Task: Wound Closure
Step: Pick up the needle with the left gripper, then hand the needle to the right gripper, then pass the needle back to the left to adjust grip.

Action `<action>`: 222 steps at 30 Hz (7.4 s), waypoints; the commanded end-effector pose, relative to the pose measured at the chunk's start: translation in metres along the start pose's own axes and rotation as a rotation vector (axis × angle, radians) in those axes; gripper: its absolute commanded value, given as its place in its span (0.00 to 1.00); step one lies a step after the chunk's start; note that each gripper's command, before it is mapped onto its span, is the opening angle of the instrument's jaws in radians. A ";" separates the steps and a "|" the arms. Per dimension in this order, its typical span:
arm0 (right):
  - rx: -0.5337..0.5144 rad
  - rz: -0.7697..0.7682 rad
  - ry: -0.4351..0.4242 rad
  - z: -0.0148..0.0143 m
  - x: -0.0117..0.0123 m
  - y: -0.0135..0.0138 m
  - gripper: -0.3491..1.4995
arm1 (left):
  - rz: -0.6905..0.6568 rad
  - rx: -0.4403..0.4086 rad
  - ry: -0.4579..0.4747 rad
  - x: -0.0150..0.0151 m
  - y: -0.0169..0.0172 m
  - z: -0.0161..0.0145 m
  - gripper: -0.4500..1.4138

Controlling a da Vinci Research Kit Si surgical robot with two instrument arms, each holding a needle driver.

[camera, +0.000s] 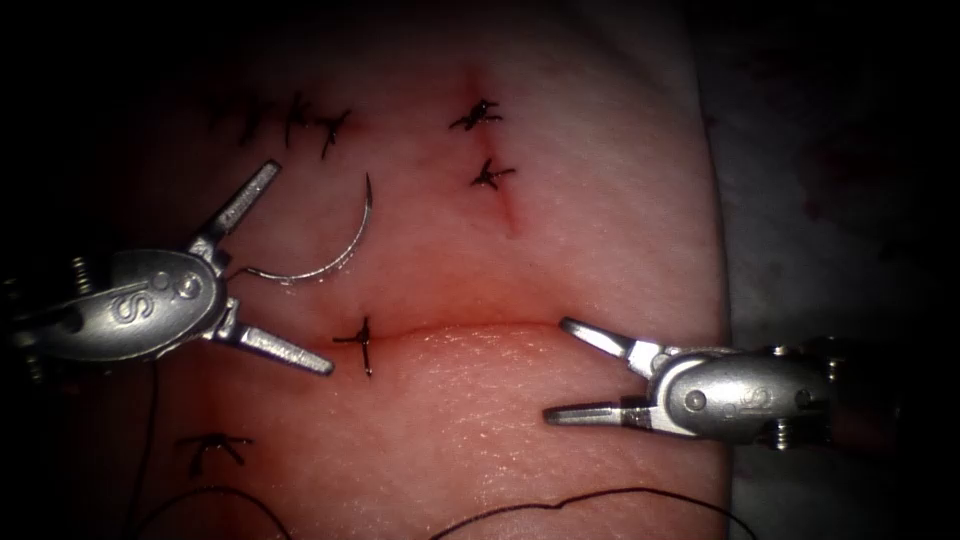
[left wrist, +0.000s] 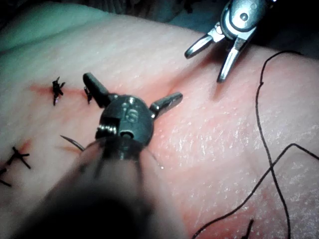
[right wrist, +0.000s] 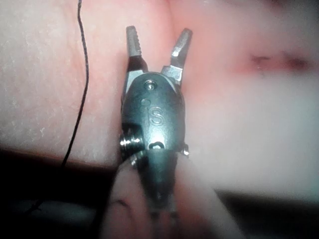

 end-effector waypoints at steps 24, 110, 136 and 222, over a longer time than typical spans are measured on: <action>-0.016 0.015 -0.006 0.0010 -0.0009 -0.0015 0.96 | -0.302 0.158 -0.638 -0.0109 -0.0046 0.0096 0.56; 0.283 0.754 -0.500 0.0134 0.0073 0.0025 0.71 | 1.460 -0.309 -0.359 -0.0015 0.0092 0.0047 0.00; 0.376 0.637 -0.565 0.0171 0.0076 -0.0009 0.00 | 1.469 -0.300 -0.370 -0.0013 0.0093 0.0050 0.00; 0.142 0.821 0.227 0.0099 0.0038 0.0045 0.00 | -0.934 -0.589 0.266 -0.0026 0.0036 0.0073 0.00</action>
